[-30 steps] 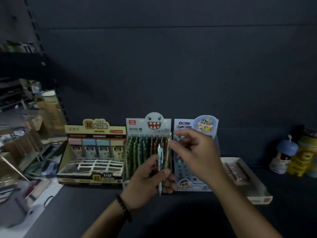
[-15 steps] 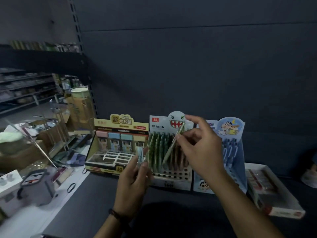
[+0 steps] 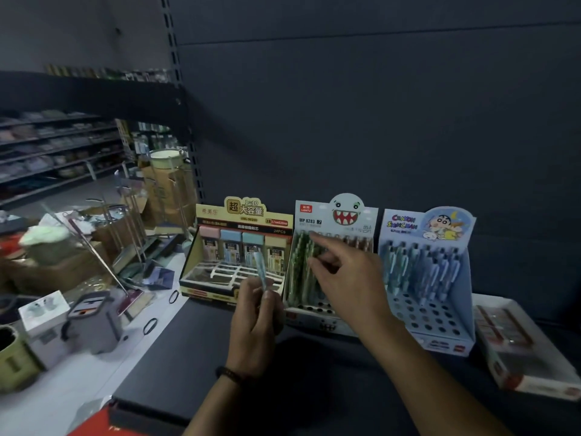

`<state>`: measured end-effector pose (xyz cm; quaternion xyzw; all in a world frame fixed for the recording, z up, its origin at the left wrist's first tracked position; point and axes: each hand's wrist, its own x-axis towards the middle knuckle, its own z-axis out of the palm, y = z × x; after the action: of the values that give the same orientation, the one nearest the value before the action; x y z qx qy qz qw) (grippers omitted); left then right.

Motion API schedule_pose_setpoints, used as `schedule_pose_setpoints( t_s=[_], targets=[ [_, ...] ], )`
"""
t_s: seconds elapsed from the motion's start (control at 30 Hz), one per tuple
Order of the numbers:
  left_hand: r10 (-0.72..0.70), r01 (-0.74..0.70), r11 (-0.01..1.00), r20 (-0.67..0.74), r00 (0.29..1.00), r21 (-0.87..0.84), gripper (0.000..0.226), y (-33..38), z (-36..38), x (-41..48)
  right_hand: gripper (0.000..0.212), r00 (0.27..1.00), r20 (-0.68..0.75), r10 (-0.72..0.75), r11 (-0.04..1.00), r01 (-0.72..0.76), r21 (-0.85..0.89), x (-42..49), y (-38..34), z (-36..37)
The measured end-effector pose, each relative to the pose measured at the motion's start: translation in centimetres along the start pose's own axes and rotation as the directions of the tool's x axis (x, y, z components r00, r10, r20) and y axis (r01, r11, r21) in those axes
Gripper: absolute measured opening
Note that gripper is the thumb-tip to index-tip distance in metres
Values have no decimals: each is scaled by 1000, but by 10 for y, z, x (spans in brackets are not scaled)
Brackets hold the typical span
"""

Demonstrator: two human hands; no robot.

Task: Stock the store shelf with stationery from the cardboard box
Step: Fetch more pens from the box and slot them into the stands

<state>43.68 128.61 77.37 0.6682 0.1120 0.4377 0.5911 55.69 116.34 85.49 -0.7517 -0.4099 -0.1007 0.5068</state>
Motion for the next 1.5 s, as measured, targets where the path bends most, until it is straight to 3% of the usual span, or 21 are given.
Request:
schedule_pose_setpoints(
  t_s=[0.33, 0.43, 0.6, 0.7, 0.8, 0.97, 1.07, 1.17, 1.27, 1.37, 1.5],
  targets=[
    [-14, 16, 999, 39, 999, -42, 19, 4, 0, -1, 40, 985, 166, 57, 990, -34, -136, -5, -3, 7],
    [12, -13, 1000, 74, 997, 19, 27, 4, 0, -3, 39, 987, 160, 32, 997, -19, -80, -7, -9, 1],
    [24, -27, 1000, 230, 973, 8, 28, 12, 15, -8, 41, 998, 6, 58, 996, -58, 66, -19, -5, -23],
    [4, -5, 1000, 385, 923, 1, 20, 17, 38, -15, 33, 991, -74, 108, 978, -92, 186, -33, 1, -45],
    [-22, 27, 1000, 489, 872, -4, 11, 23, 65, -22, 37, 988, -110, 104, 980, -83, 178, -41, 8, -69],
    [-70, 89, 996, 534, 843, -10, 13, 42, 110, -24, 39, 973, -204, 111, 991, -93, 94, -42, 22, -106],
    [-106, 19, 982, 472, 875, 186, 22, 41, 128, -22, 42, 962, -256, 97, 994, -81, 71, -39, 26, -125],
    [-28, -185, 860, 406, 914, 475, 42, 28, 136, -23, 37, 936, -346, 65, 997, -79, -25, -32, 34, -142],
    [124, -433, 665, 482, 867, 609, 27, 15, 140, -26, 29, 919, -391, 51, 986, -109, -129, -22, 45, -152],
    [214, -567, 518, 545, 811, 640, 23, 1, 140, -26, 28, 930, -365, 33, 964, -126, -236, -13, 50, -150],
    [271, -656, 439, 606, 748, 613, 31, -9, 137, -27, 32, 934, -356, 23, 938, -143, -315, -5, 63, -136]
  ],
)
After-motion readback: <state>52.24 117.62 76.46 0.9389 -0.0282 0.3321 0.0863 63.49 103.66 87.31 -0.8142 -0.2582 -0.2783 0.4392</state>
